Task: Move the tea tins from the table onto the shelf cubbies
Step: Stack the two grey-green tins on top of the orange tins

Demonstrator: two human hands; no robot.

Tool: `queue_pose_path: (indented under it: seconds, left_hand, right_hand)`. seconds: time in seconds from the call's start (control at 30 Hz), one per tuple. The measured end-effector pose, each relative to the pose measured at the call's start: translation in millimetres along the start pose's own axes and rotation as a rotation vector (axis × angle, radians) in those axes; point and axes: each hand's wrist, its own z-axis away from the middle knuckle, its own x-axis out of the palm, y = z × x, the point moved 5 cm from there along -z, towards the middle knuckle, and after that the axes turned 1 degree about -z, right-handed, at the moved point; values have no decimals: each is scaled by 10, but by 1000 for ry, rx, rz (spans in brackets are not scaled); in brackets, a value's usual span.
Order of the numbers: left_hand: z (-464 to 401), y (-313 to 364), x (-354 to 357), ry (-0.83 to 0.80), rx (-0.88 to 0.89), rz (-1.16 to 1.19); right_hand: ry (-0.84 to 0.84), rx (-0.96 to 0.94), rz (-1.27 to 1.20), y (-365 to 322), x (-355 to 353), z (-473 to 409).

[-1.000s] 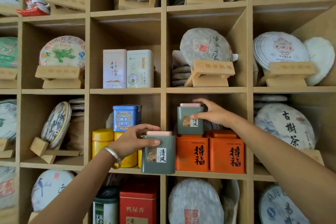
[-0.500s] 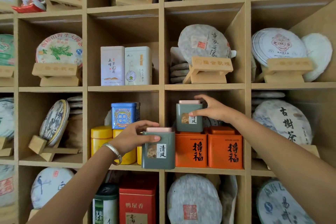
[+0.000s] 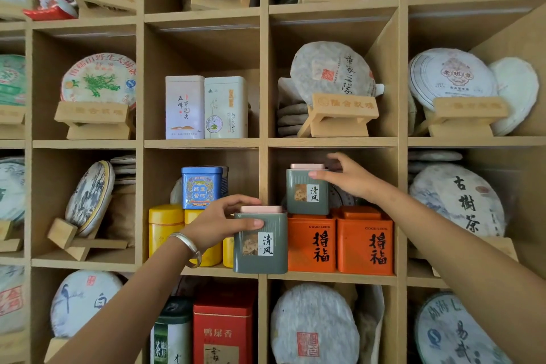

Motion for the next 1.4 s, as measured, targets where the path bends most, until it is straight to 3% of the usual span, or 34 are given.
queue_pose_path:
  seconds: [0.13, 0.23, 0.47, 0.57, 0.77, 0.97, 1.2, 1.4]
  left_hand:
    - [-28, 63, 48, -26, 16, -14]
    - [-64, 167, 140, -38, 38, 2]
    - [-202, 472, 608, -60, 79, 80]
    - [-248, 592, 827, -77, 117, 76]
    - [-319, 752, 1030, -2, 128, 72]
    - [-279, 622, 1282, 25, 106, 79]
    - [-376, 560, 1556, 141, 195, 74]
    - [-483, 502, 1675, 232, 221, 109]
  right_hand:
    - [173, -107, 163, -70, -122, 332]
    - [265, -205, 88, -144, -147, 751]
    - [-62, 15, -284, -128, 386, 1371]
    - [15, 40, -344, -36, 345, 1418]
    - [133, 88, -287, 78, -107, 1415]
    - [145, 94, -264, 101, -495, 1361]
    - [169, 142, -117, 235, -562, 1151]
    - [192, 12, -10, 180, -544, 1019]
